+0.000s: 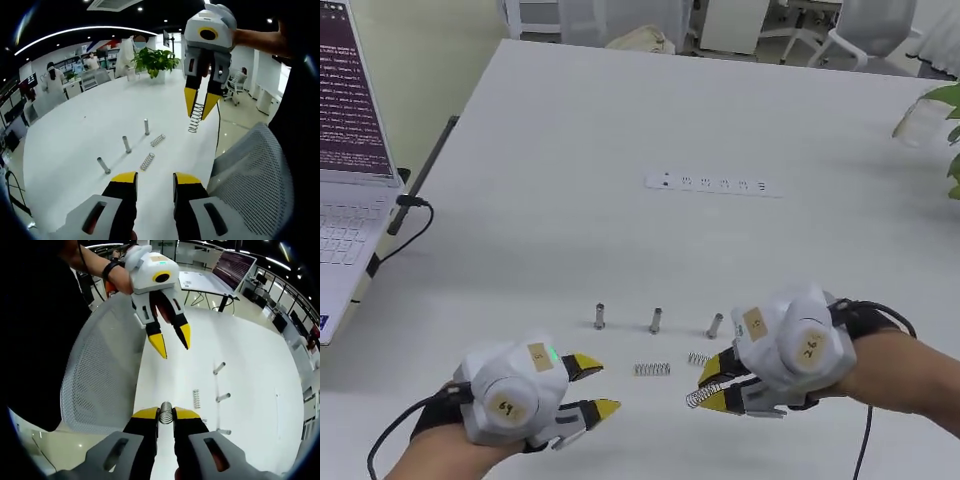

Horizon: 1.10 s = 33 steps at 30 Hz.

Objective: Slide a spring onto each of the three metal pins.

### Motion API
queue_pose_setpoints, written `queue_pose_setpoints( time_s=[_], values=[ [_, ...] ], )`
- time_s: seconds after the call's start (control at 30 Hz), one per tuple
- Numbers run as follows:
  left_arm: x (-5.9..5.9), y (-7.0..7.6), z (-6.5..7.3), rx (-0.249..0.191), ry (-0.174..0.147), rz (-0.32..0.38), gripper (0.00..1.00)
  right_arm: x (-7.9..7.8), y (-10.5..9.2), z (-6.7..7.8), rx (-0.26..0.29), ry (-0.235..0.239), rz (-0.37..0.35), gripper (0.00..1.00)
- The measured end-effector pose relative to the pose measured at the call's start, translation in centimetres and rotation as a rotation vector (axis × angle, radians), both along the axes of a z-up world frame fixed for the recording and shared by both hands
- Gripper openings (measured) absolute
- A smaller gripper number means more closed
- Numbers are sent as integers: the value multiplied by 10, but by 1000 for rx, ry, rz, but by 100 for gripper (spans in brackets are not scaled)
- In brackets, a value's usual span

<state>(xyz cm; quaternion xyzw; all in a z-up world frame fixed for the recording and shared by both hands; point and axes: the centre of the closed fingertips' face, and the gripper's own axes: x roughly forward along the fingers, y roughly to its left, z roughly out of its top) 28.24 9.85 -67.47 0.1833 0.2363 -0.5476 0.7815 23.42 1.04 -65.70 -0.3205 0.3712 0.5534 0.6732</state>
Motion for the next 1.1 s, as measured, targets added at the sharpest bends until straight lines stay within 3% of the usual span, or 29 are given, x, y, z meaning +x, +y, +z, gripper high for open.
queue_pose_setpoints(
  time_s=[0.17,0.5,0.83,1.1],
  values=[
    [7,18,0,-15,12,60,23,8,-1,-7,-14,15,7,8],
    [14,53,2,-15,2,145,27,33,4,-13,-36,16,19,8],
    [21,78,4,-39,7,228,30,60,19,-13,-61,8,52,8],
    [25,88,2,-55,21,263,32,80,32,-17,-82,10,74,8]
  ],
)
